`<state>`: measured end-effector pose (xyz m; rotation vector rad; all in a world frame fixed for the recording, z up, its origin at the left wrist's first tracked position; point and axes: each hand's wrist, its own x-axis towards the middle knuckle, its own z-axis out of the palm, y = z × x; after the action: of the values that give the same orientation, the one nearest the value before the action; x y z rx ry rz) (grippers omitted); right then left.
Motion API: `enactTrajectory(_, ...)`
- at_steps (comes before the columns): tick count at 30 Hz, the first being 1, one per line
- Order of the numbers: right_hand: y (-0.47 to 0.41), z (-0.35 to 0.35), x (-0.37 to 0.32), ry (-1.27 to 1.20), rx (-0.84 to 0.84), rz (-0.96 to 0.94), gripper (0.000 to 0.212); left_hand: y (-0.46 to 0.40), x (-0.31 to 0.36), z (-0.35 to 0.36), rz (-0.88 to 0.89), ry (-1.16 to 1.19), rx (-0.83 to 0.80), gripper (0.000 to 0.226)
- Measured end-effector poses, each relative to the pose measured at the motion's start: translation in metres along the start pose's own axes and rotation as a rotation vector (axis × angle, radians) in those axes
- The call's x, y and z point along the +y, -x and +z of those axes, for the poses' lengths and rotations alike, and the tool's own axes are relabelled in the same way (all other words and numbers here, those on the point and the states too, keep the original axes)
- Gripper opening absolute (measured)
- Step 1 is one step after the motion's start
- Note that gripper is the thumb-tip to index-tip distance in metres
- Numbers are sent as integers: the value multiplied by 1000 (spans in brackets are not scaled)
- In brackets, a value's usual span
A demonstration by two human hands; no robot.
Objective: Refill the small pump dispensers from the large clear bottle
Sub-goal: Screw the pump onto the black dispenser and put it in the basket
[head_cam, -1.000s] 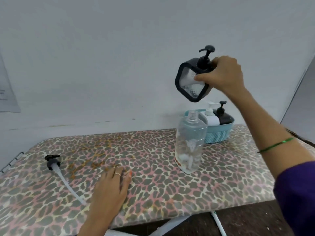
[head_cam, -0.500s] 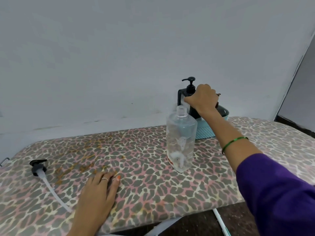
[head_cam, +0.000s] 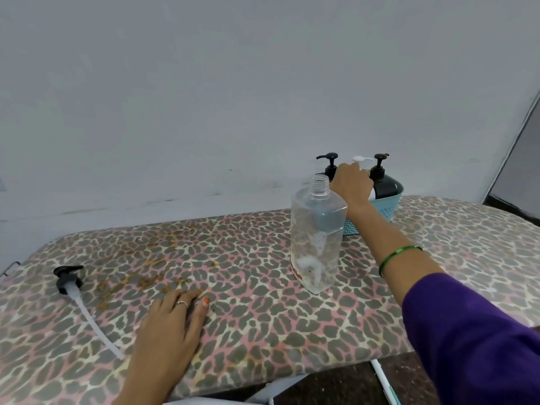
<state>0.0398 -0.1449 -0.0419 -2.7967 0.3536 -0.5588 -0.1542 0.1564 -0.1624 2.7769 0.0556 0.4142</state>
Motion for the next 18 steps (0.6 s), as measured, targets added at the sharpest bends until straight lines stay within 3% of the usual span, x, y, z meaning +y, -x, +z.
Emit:
enactTrajectory(9, 12, 5, 3, -11, 1, 31, 45, 2, -2, 4, 16, 8, 45, 67)
enactTrajectory(13, 14, 6, 11, -26, -15, -48, 45, 2, -2, 4, 29, 25, 64, 66)
enactTrajectory(18, 29, 4, 37, -430, 105, -158, 41, 2, -4, 6, 24, 18, 51, 68)
